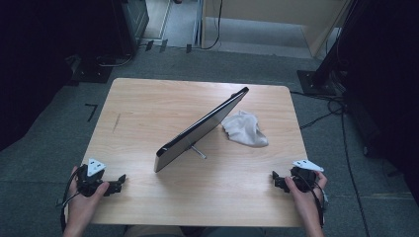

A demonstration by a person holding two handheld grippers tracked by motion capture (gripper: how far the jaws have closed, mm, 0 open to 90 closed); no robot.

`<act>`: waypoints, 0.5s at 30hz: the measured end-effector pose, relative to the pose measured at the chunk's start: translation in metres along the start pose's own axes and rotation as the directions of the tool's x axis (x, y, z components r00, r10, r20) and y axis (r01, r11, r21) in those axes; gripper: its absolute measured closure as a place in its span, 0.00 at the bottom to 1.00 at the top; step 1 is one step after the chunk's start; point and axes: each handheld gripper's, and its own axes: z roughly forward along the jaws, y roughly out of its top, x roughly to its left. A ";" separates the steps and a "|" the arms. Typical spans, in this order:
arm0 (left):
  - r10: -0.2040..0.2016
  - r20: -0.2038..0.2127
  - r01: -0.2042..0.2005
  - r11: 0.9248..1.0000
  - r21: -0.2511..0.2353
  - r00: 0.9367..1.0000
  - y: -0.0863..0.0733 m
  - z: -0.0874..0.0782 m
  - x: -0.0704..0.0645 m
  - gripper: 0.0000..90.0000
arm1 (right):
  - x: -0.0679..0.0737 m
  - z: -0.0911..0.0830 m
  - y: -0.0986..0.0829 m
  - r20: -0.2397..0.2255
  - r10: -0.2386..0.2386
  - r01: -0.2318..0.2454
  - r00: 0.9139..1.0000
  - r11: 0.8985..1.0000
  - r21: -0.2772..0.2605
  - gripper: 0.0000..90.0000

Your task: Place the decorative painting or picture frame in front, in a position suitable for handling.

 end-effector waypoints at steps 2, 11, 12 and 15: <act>-0.022 0.003 0.022 1.000 0.006 1.000 0.001 0.001 0.001 0.00 | 0.001 0.000 -0.001 0.000 -0.012 0.012 1.000 1.000 -0.006 0.00; -0.023 0.003 0.023 1.000 0.005 1.000 0.001 0.002 0.001 0.00 | 0.001 0.001 -0.001 -0.009 -0.020 0.020 1.000 1.000 -0.007 0.00; -0.023 0.002 0.022 1.000 0.005 1.000 0.001 0.002 0.001 0.00 | 0.001 0.001 -0.001 -0.009 -0.019 0.019 1.000 1.000 -0.007 0.00; -0.023 0.003 0.023 1.000 0.005 1.000 0.001 0.002 0.001 0.00 | 0.001 0.001 -0.001 -0.008 -0.020 0.020 1.000 1.000 -0.007 0.00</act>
